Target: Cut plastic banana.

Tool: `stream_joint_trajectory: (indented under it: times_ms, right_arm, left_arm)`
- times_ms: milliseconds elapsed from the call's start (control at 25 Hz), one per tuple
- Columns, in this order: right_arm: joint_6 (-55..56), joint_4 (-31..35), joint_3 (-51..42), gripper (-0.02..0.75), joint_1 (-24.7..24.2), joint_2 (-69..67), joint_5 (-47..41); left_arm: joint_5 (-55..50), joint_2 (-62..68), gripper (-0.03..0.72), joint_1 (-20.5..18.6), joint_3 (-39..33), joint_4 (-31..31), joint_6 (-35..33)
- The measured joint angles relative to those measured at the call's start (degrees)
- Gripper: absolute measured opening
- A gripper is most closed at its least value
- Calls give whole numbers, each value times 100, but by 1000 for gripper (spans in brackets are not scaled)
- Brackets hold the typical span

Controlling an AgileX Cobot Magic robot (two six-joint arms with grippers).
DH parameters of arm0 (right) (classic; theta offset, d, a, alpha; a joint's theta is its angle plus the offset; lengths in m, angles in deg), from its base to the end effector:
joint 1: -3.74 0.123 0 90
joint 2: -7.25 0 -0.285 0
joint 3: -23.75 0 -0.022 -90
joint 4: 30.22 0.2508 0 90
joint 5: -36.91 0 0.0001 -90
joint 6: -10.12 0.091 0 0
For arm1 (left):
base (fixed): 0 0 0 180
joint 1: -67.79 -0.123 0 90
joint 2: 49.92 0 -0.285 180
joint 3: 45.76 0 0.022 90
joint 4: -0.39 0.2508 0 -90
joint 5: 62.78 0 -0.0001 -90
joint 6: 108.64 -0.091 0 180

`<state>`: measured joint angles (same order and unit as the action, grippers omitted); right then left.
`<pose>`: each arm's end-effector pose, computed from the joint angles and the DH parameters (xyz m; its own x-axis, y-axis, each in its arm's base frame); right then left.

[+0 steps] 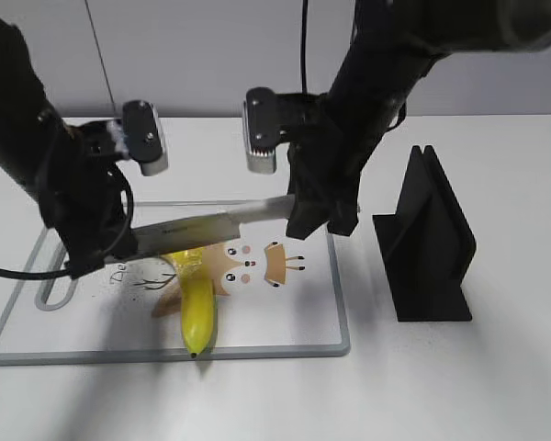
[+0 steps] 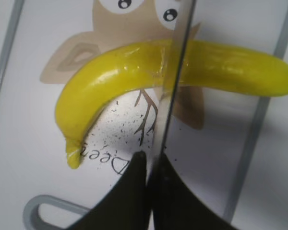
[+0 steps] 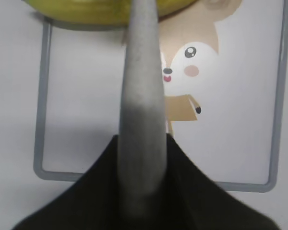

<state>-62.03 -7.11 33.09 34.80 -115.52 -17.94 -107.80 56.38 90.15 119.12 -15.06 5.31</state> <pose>0.3395 0.2386 0.1995 0.0364 -0.9192 -0.3921 -0.9989 -0.0214 -0.0426 0.2967 -0.1406 0.1981 -0.1713 0.9403 -0.2941 0.9726 0.2091 0.1021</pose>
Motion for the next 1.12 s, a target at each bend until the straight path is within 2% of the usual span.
stream_joint_trajectory:
  times_ms: [200,520,760,1120]
  right_arm:
    - [182,-218,22,193,-20,-877,273]
    - [247,-585,86,193,-33,-1151,233]
    - [364,-658,-13,193,-1,-694,150]
    - [353,-559,-18,193,38,760,-157]
  left_arm:
    - [350,929,0,-7,71,-107,-52]
    - [249,953,3,-18,197,-352,-91]
    - [282,565,3,17,48,-339,-48]
    - [-380,-1176,0,22,48,-334,27]
